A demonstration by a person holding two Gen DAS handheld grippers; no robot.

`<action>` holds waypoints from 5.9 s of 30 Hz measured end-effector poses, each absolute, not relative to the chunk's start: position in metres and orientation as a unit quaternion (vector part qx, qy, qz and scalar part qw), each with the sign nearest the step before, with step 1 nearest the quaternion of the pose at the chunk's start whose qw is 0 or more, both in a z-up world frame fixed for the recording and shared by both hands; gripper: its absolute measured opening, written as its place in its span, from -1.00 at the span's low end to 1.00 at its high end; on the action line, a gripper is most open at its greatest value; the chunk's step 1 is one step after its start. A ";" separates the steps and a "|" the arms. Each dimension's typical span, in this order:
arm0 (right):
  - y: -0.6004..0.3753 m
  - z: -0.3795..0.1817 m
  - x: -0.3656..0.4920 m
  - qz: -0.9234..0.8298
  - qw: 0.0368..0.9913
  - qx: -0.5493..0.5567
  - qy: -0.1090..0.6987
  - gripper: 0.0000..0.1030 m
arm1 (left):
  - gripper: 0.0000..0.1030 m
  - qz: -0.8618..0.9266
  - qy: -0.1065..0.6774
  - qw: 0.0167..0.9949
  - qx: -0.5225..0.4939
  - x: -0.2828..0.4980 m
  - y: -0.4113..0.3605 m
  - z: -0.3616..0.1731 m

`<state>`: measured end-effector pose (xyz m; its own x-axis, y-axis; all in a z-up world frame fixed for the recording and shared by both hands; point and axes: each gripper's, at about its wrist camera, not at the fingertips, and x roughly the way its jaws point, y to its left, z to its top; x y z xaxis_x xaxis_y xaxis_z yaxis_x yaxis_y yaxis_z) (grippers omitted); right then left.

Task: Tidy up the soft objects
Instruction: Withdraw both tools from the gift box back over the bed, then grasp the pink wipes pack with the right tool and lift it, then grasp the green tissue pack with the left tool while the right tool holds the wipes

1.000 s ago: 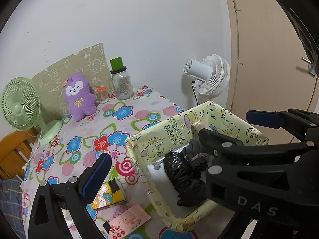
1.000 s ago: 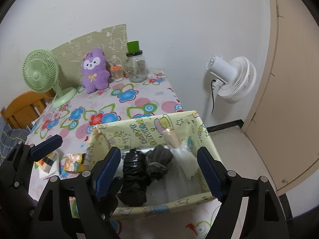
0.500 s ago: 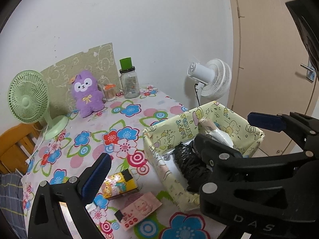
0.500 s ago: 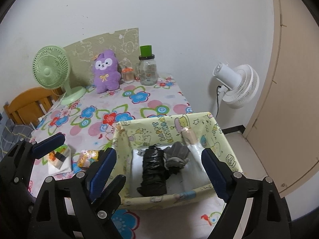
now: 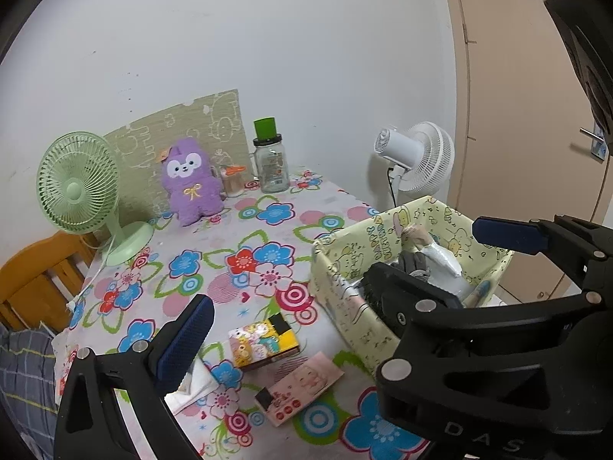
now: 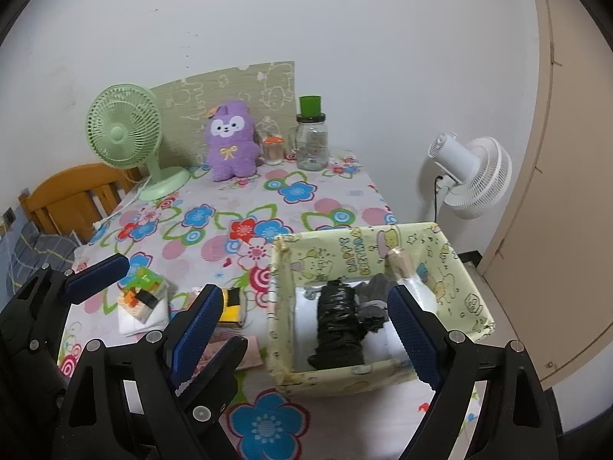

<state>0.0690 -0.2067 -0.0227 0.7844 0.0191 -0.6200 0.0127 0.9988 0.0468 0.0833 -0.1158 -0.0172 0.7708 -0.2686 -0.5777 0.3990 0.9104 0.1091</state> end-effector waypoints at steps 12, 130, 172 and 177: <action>-0.171 -0.030 0.062 0.035 0.942 0.015 0.334 0.74 | 0.98 -0.154 0.288 0.939 0.107 0.072 -0.081 -0.027; -0.087 -0.116 0.134 0.045 0.911 0.024 0.410 -0.20 | 0.96 -0.054 0.373 0.925 0.043 0.130 0.015 -0.108; -0.094 -0.110 0.126 0.066 0.919 0.020 0.388 -0.19 | 0.12 -0.038 0.368 0.929 0.029 0.130 0.001 -0.107; -0.097 -0.104 0.115 0.072 0.923 0.013 0.377 -0.19 | 0.12 -0.033 0.360 0.932 0.022 0.118 -0.002 -0.103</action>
<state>0.1146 -0.0971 -0.1043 0.7055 0.1430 -0.6941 -0.1226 0.9893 0.0791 0.1184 -0.0018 -0.1025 0.7388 -0.0457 -0.6724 0.0775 0.9968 0.0174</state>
